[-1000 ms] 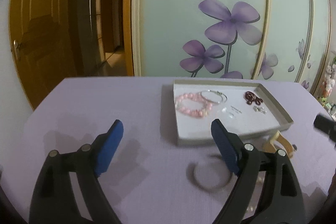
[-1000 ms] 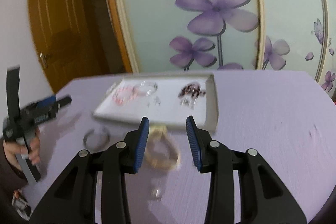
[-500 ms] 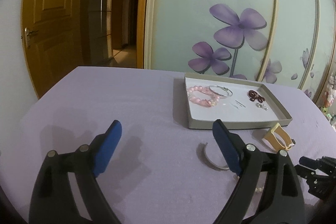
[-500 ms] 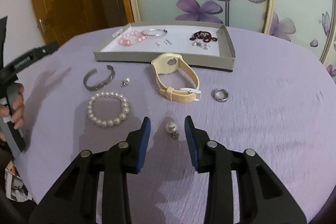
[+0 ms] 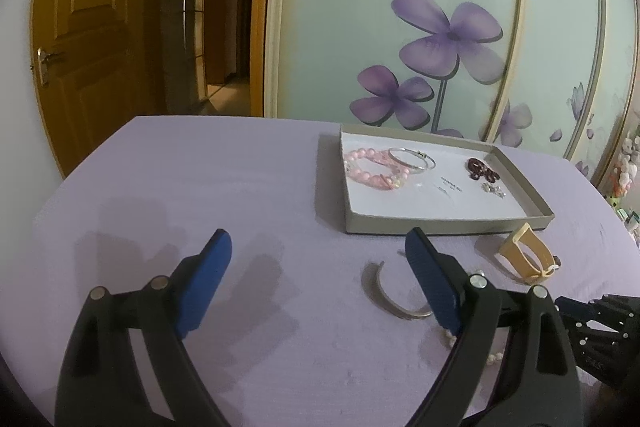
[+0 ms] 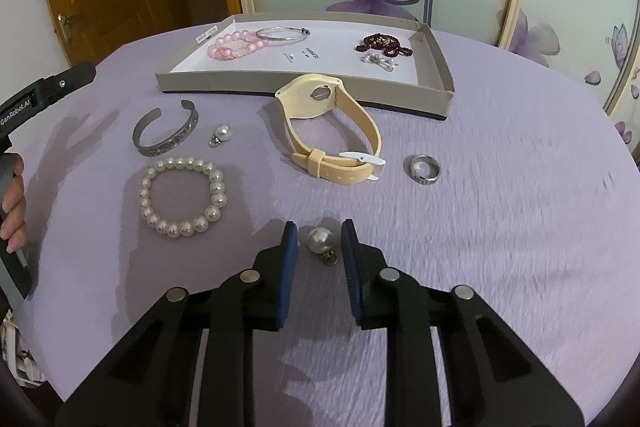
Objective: Organize jewelry
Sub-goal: 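Grasp the pearl drop earring with the right gripper while the left gripper moves toward the grey cuff, then close the left gripper on the rim of the grey cuff bangle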
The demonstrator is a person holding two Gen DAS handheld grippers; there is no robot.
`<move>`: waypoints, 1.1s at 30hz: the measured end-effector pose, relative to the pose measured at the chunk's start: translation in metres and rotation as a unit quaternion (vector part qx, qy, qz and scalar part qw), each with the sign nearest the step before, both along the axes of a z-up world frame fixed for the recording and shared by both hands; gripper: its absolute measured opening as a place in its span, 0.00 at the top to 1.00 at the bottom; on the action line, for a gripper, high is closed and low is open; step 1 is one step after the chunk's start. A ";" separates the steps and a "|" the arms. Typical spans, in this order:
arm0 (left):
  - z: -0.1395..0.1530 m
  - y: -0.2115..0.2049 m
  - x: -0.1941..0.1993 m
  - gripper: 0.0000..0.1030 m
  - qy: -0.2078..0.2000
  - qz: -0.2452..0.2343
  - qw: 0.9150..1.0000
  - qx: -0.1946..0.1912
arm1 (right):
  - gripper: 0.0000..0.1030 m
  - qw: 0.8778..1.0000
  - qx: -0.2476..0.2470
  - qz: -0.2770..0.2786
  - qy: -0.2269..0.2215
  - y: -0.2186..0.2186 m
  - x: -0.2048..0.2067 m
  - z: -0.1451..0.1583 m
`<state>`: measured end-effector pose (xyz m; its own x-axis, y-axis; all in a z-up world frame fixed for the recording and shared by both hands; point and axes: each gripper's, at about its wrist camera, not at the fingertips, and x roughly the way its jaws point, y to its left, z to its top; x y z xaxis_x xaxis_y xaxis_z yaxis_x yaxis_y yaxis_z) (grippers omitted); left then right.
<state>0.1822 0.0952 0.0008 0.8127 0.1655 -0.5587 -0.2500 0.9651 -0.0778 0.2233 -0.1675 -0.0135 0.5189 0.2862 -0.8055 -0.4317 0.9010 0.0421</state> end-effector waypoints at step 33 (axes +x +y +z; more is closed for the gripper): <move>-0.058 -0.068 0.075 0.13 0.169 -0.028 0.985 -0.005 | 0.87 0.999 0.038 -0.017 -0.005 -0.027 -0.001 0.018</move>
